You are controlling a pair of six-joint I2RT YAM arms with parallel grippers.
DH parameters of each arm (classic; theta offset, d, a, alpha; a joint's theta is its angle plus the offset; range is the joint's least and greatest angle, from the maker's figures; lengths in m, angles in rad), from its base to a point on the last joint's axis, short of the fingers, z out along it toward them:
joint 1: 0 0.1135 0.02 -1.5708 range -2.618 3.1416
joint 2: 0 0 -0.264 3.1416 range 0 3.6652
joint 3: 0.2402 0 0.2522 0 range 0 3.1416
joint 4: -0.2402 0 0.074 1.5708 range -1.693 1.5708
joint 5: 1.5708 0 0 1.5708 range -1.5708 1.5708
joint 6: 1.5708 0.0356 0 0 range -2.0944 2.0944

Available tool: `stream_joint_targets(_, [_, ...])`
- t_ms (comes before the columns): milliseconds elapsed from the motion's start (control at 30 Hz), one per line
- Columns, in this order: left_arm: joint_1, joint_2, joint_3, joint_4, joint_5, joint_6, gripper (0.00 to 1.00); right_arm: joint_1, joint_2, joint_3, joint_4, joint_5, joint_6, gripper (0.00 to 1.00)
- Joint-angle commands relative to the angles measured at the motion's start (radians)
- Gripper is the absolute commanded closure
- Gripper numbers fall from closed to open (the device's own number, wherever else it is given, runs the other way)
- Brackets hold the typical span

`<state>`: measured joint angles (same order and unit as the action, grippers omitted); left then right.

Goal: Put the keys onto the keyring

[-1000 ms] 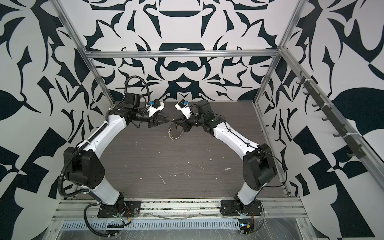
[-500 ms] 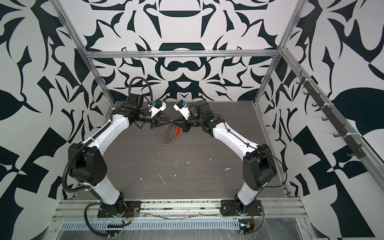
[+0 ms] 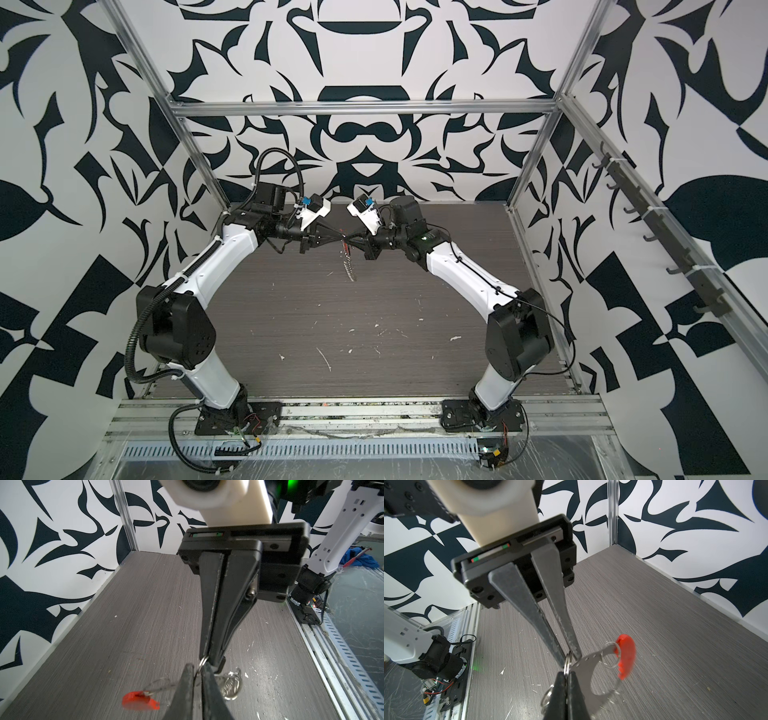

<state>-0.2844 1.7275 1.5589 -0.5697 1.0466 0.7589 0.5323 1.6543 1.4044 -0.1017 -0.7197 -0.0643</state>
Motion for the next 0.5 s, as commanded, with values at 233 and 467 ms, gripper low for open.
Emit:
stream_joint_targets(233, [-0.015, 0.019, 0.003, -0.027, 0.134, -0.045, 1.00, 0.014, -0.047, 0.033, 0.078, -0.008, 0.081, 1.00])
stream_joint_targets(467, [-0.016, -0.099, -0.292, 0.738, 0.057, -0.638, 1.00, -0.040, -0.093, -0.062, 0.194, -0.034, 0.273, 0.66])
